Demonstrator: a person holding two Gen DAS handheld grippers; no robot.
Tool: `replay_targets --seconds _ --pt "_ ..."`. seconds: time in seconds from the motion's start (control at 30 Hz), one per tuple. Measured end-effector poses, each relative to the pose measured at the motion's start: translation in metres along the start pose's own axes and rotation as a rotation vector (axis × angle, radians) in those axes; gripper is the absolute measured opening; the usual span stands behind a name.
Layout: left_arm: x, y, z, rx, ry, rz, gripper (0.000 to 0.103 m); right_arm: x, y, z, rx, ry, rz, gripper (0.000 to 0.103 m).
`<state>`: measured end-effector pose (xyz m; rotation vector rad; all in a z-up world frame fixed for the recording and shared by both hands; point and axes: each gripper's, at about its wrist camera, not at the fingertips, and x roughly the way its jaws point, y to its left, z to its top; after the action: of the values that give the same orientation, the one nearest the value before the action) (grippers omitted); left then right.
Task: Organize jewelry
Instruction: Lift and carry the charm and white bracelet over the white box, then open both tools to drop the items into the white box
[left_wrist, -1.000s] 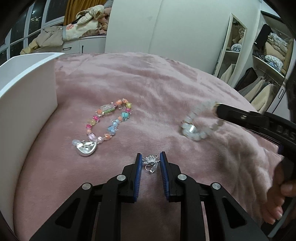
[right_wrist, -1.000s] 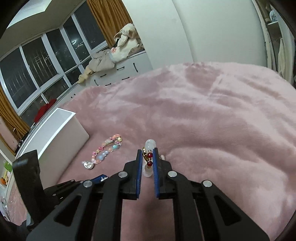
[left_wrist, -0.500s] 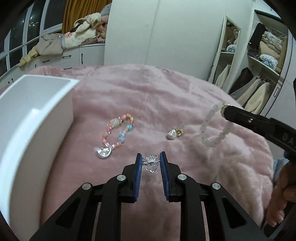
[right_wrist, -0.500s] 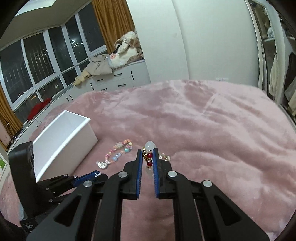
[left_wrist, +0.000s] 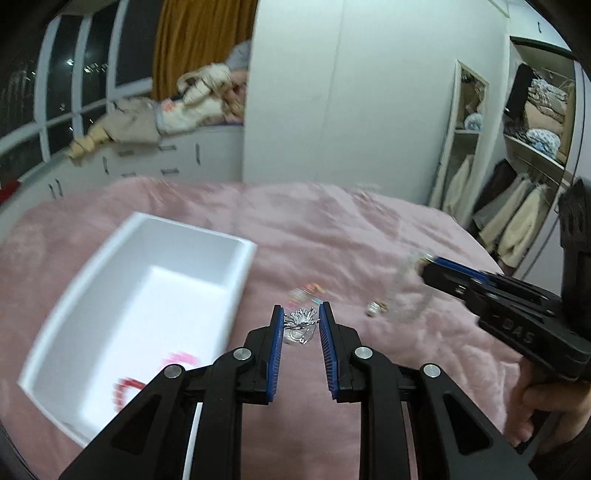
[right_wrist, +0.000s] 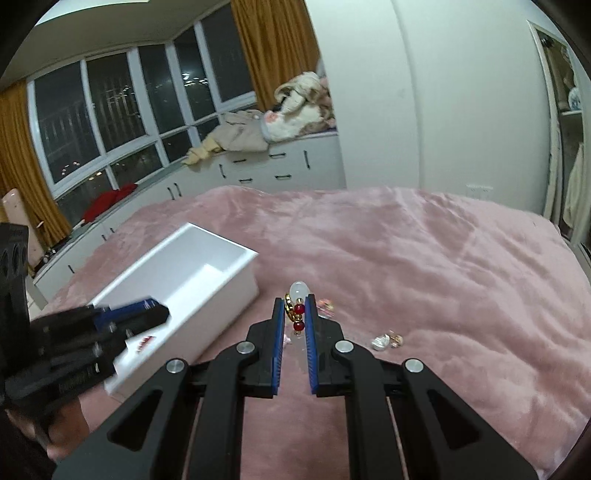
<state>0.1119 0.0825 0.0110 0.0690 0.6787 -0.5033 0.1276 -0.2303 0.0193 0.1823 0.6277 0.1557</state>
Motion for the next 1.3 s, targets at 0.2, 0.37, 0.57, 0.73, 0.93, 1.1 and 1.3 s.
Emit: replay_targets --seconds 0.2,0.37,0.57,0.73,0.93,1.1,1.3 --pt "-0.023 0.069 0.013 -0.088 -0.041 0.072 0.024 -0.004 0.037 0.014 -0.047 -0.017 0.038 0.011" --pt "-0.023 0.131 0.013 -0.168 -0.039 0.11 0.024 0.023 0.087 0.028 -0.103 -0.018 0.105 0.011" --pt "0.001 0.177 0.003 -0.239 0.018 0.121 0.024 0.076 0.136 0.03 -0.147 0.027 0.187 0.011" --pt "0.025 0.186 -0.001 -0.245 0.05 0.126 0.024 0.118 0.156 0.024 -0.163 0.085 0.241 0.011" --pt "0.044 0.195 -0.01 -0.253 0.075 0.134 0.024 0.155 0.16 0.016 -0.158 0.127 0.268 0.011" --pt "0.036 0.193 -0.01 -0.251 0.052 0.135 0.031 0.168 0.16 0.009 -0.141 0.152 0.289 0.014" --pt "0.021 0.194 -0.008 -0.263 0.004 0.11 0.054 0.162 0.156 0.011 -0.1 0.098 0.285 0.041"
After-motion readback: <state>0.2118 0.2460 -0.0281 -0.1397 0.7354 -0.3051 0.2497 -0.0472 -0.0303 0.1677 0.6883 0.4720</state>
